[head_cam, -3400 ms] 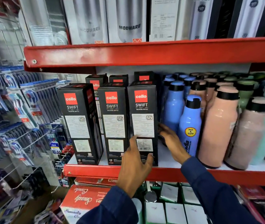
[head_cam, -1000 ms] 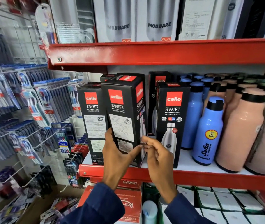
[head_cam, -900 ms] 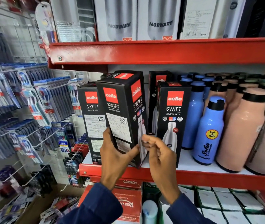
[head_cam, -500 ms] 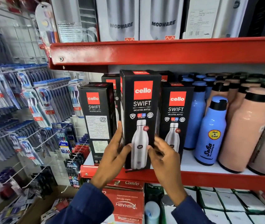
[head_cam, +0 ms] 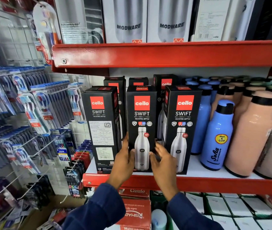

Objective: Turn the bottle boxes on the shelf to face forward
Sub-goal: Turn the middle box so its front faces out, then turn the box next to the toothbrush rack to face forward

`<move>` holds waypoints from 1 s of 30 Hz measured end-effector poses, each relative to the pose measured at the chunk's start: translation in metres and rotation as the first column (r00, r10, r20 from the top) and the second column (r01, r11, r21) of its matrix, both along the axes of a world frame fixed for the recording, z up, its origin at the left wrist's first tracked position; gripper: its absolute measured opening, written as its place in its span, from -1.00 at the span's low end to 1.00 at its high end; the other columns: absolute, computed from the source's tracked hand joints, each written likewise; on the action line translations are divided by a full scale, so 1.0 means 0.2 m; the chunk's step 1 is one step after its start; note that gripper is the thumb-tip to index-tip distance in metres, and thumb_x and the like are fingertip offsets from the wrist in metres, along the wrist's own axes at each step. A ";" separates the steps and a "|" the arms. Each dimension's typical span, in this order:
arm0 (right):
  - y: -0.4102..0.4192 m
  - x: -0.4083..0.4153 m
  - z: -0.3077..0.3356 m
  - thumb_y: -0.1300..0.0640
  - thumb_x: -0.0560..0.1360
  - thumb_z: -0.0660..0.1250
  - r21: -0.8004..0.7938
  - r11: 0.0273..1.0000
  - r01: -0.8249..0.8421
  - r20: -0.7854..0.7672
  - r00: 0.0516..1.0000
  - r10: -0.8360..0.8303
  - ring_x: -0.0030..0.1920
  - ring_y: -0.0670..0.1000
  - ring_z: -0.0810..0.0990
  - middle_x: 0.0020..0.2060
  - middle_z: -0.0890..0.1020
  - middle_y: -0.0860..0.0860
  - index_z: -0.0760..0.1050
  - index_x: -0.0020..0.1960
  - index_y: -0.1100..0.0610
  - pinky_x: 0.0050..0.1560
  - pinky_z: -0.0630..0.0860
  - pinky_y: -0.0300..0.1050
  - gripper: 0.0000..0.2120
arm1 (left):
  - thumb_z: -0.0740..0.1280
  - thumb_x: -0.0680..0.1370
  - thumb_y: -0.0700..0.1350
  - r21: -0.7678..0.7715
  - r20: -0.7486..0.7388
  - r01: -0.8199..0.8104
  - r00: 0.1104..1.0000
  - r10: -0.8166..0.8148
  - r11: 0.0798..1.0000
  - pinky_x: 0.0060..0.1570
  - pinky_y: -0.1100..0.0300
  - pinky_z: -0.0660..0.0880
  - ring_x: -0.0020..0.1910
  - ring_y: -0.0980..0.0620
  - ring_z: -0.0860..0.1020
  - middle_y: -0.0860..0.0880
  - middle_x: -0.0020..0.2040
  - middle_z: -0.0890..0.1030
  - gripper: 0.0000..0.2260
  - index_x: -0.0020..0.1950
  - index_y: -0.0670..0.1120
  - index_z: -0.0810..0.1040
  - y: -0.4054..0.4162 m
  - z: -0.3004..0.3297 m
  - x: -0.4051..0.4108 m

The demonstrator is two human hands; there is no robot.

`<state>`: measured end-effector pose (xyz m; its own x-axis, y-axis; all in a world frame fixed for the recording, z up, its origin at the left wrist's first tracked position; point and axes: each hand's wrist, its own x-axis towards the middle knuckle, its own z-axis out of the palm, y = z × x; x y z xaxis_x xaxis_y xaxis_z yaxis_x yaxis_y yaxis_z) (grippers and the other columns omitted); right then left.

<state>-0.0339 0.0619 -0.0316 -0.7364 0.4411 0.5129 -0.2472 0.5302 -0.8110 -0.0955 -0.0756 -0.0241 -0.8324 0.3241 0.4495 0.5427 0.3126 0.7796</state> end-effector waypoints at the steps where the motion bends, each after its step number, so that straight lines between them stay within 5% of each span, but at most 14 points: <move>1: 0.01 0.00 0.00 0.26 0.53 0.36 0.006 1.000 0.003 0.004 1.000 -0.003 -0.05 -0.67 0.40 -0.02 0.42 -0.50 0.44 0.40 0.12 -0.02 0.31 -0.71 -0.56 | 0.16 0.69 -0.14 -0.008 0.010 -0.005 1.000 0.005 1.000 -0.19 0.26 0.53 -0.29 0.06 0.61 -0.05 -0.03 0.70 -0.45 0.63 0.06 0.02 0.01 0.00 0.00; 5: 0.02 0.00 -0.01 0.26 0.53 0.36 0.009 1.000 0.022 0.013 1.000 -0.022 -0.04 -0.65 0.42 0.00 0.47 -0.44 0.44 0.40 0.12 0.00 0.32 -0.70 -0.56 | 0.16 0.69 -0.14 -0.027 0.012 -0.020 1.000 0.020 0.999 -0.31 0.49 0.40 -0.34 0.25 0.57 -0.12 -0.10 0.68 -0.50 0.62 -0.04 0.12 0.01 0.01 0.02; 10: -0.05 0.02 -0.01 0.28 0.53 0.36 -0.042 0.999 0.012 0.001 1.000 -0.012 0.06 -0.38 0.52 0.13 0.57 -0.13 0.43 0.41 0.14 0.03 0.36 -0.66 -0.55 | 0.17 0.68 -0.17 -0.044 0.018 -0.036 0.999 0.037 0.998 -0.20 0.40 0.44 -0.28 0.20 0.53 0.05 -0.15 0.61 -0.54 0.59 -0.08 0.20 -0.10 0.00 0.07; 14: -0.10 0.14 -0.03 0.27 0.51 0.37 -0.132 0.979 0.153 -0.166 0.971 -0.174 0.03 -0.32 0.63 0.12 0.65 -0.16 0.51 0.30 -0.01 0.08 0.55 -0.43 -0.60 | 0.31 0.63 -0.16 -0.003 -0.071 -0.065 0.995 0.064 0.998 0.08 0.58 0.41 0.02 0.55 0.52 0.24 0.21 0.61 -0.58 0.49 -0.01 0.40 -0.19 -0.03 0.22; 17: -0.21 0.17 0.01 0.20 0.54 0.32 -0.094 0.994 0.059 -0.226 0.971 -0.079 0.06 -0.26 0.65 0.07 0.68 -0.22 0.55 0.23 -0.10 0.07 0.60 -0.30 -0.68 | 0.44 0.53 -0.22 0.145 -0.265 -0.285 0.912 0.315 0.948 -0.12 0.42 0.59 -0.09 0.30 0.66 0.16 0.00 0.72 -0.71 0.16 0.10 0.63 -0.30 -0.01 0.26; 20: -0.34 0.12 0.08 0.18 0.60 0.22 -0.027 0.988 -0.153 -0.137 0.979 0.148 0.17 -0.28 0.59 0.17 0.64 -0.19 0.50 0.34 -0.06 0.16 0.51 -0.39 -0.65 | 0.47 0.47 -0.19 0.249 -0.281 -0.435 0.823 0.495 0.865 0.02 0.22 0.57 0.02 0.11 0.60 0.11 0.09 0.61 -0.62 0.24 0.07 0.51 -0.38 0.05 0.19; 24: -0.45 0.01 0.14 0.28 0.60 0.15 0.005 0.973 -0.230 -0.040 0.972 0.230 0.28 -0.28 0.49 0.31 0.56 -0.08 0.40 0.44 0.09 0.24 0.34 -0.54 -0.57 | 0.58 0.35 0.03 0.098 -0.106 -0.468 0.873 0.477 0.878 0.42 0.09 0.32 0.45 -0.03 0.35 -0.06 0.46 0.38 -0.12 0.55 -0.07 0.19 -0.40 0.05 0.05; 27: -0.49 -0.04 0.15 0.28 0.61 0.12 -0.008 0.970 -0.245 0.007 0.970 0.245 0.32 -0.22 0.48 0.34 0.55 -0.04 0.38 0.46 0.08 0.31 0.35 -0.45 -0.56 | 0.62 0.23 0.13 0.099 -0.044 -0.415 0.906 0.421 0.904 0.31 -0.05 0.49 0.33 -0.05 0.50 -0.06 0.35 0.50 -0.06 0.48 -0.06 0.25 -0.37 0.04 -0.02; 30: -0.51 -0.06 0.15 0.28 0.62 0.10 -0.032 0.964 -0.264 -0.007 0.964 0.264 0.32 -0.20 0.50 0.34 0.56 -0.03 0.41 0.43 0.06 0.36 0.39 -0.35 -0.58 | 0.63 0.18 0.09 0.159 0.008 -0.405 0.913 0.409 0.900 0.22 0.05 0.55 0.19 0.00 0.59 -0.05 0.23 0.60 -0.09 0.41 -0.07 0.28 -0.37 0.05 -0.06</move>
<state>-0.0450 -0.0397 -0.0007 -0.8279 0.2472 0.5035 -0.3769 0.4196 -0.8258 -0.1085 -0.1502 -0.0138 -0.8646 -0.1152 0.4891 0.4143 0.3876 0.8235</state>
